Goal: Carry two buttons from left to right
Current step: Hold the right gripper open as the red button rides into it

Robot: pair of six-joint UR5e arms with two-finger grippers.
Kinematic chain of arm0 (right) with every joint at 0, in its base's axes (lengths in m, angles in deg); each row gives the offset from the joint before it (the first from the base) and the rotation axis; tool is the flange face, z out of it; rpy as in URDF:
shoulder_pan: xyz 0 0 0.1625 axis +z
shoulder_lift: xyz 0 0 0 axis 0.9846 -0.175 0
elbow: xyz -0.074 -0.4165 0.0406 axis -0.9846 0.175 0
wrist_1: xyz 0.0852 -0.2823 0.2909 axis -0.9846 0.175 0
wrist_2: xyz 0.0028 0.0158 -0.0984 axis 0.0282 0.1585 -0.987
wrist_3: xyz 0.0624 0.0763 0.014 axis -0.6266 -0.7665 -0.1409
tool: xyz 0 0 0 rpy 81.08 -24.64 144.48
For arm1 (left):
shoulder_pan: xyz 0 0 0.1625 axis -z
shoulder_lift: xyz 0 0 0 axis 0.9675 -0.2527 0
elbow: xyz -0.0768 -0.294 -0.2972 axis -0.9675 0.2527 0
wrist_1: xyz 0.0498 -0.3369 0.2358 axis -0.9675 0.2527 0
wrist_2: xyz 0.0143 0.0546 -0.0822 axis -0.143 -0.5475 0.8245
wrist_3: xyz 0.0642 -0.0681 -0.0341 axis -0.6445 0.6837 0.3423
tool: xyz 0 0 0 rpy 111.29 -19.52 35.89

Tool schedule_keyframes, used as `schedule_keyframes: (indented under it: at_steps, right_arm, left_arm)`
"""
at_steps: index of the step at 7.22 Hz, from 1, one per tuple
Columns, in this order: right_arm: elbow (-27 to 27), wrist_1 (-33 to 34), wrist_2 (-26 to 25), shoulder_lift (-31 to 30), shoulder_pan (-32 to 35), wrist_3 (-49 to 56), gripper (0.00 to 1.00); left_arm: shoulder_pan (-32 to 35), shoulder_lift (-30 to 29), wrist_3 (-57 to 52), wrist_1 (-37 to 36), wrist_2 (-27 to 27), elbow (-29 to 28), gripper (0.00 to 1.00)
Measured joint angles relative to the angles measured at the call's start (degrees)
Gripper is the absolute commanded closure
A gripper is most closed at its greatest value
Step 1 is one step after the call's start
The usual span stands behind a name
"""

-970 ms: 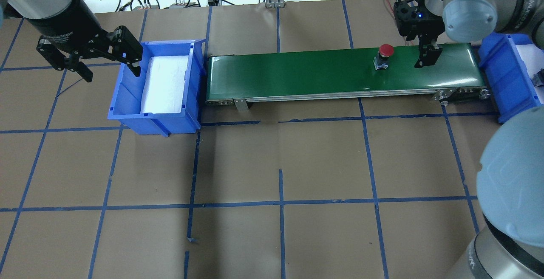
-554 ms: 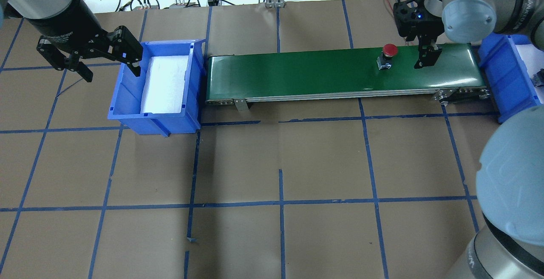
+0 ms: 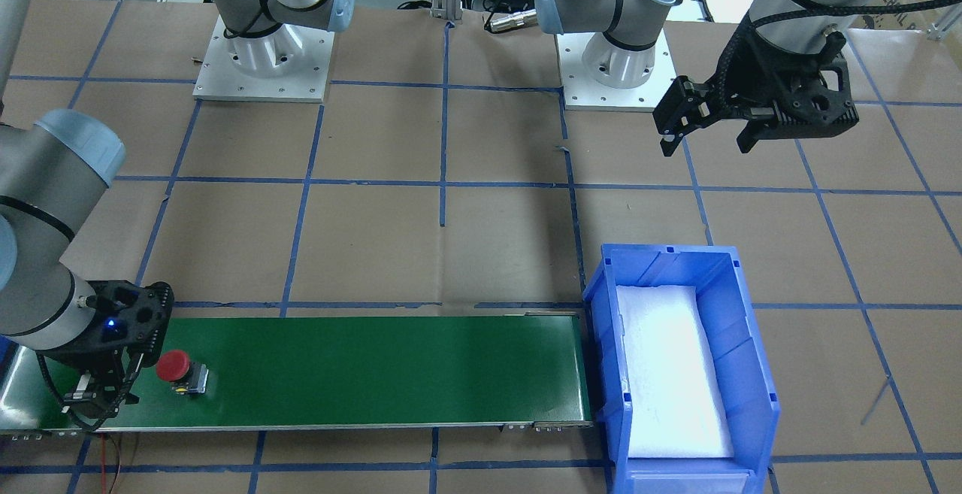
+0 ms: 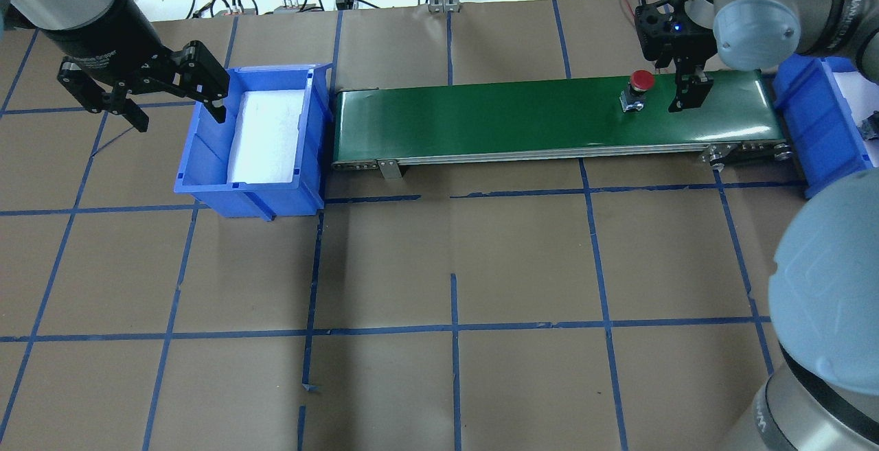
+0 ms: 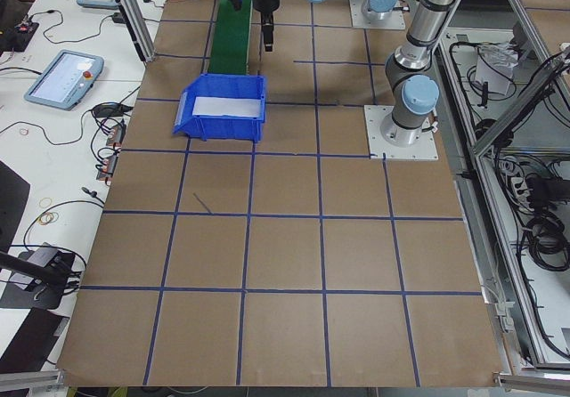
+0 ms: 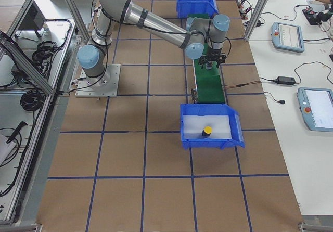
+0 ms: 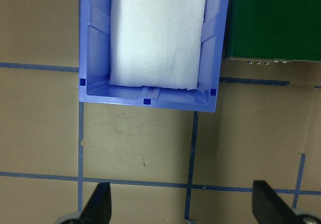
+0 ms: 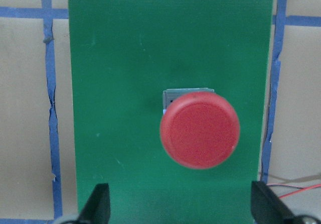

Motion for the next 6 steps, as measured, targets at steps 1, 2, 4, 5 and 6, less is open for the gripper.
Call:
schedule_keyframes:
  at_steps: [1,2,4,5,6]
  right_arm:
    - [0.0,0.0,-0.2,0.0,0.0,0.0,0.0]
    - [0.1,0.1,-0.4,0.0,0.0,0.0,0.0]
    - [0.1,0.1,-0.5,0.0,0.0,0.0,0.0]
    - [0.1,0.1,-0.5,0.0,0.0,0.0,0.0]
    - [0.1,0.1,-0.4,0.0,0.0,0.0,0.0]
  left_arm:
    - [0.0,0.0,0.0,0.0,0.0,0.0,0.0]
    - [0.0,0.0,0.0,0.0,0.0,0.0,0.0]
    - [0.1,0.0,0.0,0.1,0.0,0.1,0.0]
    - [0.1,0.0,0.0,0.1,0.0,0.1,0.0]
    - [0.1,0.0,0.0,0.1,0.0,0.1,0.0]
